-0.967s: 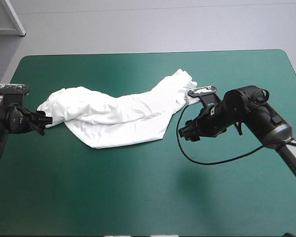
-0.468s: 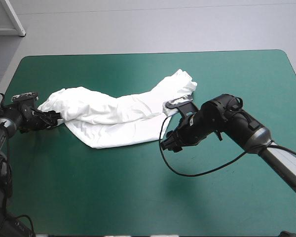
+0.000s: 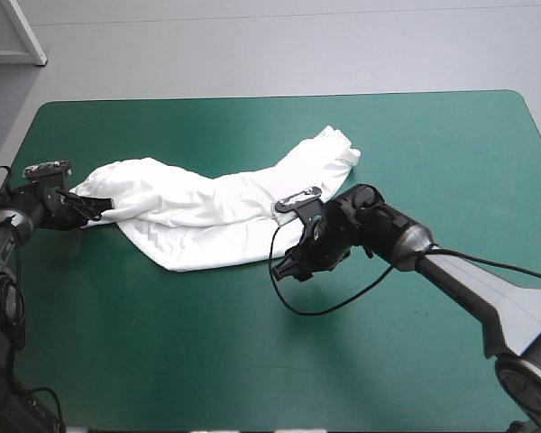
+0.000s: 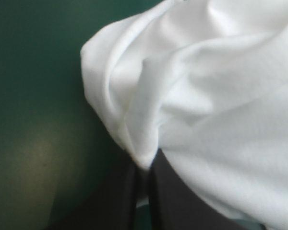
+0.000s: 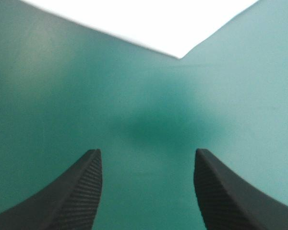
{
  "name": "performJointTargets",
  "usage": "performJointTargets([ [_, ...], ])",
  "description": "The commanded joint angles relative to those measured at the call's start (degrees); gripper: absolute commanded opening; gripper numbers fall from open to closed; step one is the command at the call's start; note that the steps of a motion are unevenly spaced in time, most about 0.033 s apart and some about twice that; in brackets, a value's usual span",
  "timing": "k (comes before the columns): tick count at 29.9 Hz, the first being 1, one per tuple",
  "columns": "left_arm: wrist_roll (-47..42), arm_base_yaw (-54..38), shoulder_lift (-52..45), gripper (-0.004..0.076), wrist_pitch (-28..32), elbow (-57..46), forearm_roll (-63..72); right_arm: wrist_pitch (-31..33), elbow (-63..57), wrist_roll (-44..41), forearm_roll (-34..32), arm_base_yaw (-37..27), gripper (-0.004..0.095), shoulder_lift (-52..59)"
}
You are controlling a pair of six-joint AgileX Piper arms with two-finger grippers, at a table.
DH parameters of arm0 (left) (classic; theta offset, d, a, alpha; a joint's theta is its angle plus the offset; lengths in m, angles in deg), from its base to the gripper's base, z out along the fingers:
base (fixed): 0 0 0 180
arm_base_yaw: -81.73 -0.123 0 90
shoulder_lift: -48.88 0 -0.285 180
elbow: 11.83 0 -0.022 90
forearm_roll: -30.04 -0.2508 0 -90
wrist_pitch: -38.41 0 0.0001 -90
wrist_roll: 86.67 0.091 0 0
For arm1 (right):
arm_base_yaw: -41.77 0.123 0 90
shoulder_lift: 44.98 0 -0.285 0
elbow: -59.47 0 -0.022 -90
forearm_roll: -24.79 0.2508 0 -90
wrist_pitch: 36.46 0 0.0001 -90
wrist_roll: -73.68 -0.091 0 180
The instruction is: Fold the cloth
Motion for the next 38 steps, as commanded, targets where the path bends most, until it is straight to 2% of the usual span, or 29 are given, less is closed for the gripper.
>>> performJointTargets([
  [1,0.72,-0.03,-2.54,-0.0002,2.62,1.89,0.57,-7.60,1.14,0.02,-0.89,-0.03,0.0528,-1.16],
  [8,0.72,-0.03,-2.54,-0.0002,1.44,1.89,0.57,-17.18,2.38,0.02,-0.27,-0.03,0.0528,-8.93],
  [17,0.98,-0.03,-2.54,-0.0003,0.26,1.89,0.57,-17.57,7.49,0.70,-0.27,-0.03,0.0513,-15.69],
  [18,0.98,-0.03,-2.54,-0.0002,0.10,1.89,0.57,-17.71,7.49,0.70,-0.27,-0.03,0.0483,-15.79],
  [20,0.98,-0.03,-2.54,-0.0002,-0.02,1.89,0.57,-17.20,7.49,0.70,-0.49,-0.03,0.0358,-15.79],
  [23,0.98,-0.03,-2.54,-0.0003,-0.02,1.89,0.57,-16.12,7.49,1.99,-0.52,-0.03,0.0018,-15.57],
  [24,0.98,-0.03,-2.97,-0.0003,-0.15,1.89,0.57,-15.47,7.49,1.95,-0.52,-0.03,-0.0014,-15.02],
  [30,0.98,-0.03,-8.71,-0.0003,-1.44,2.77,0.17,-12.61,7.49,1.17,-3.40,-0.03,-0.0019,-7.30],
  [34,0.98,-0.03,-15.97,-0.0008,-5.27,5.04,0.43,-10.35,7.49,-3.69,-10.03,-0.03,-0.0019,2.16],
  [38,0.98,-0.03,-24.14,-0.0008,-11.75,10.00,0.33,-7.81,7.49,-9.13,-18.96,-0.03,-0.0019,11.87],
])
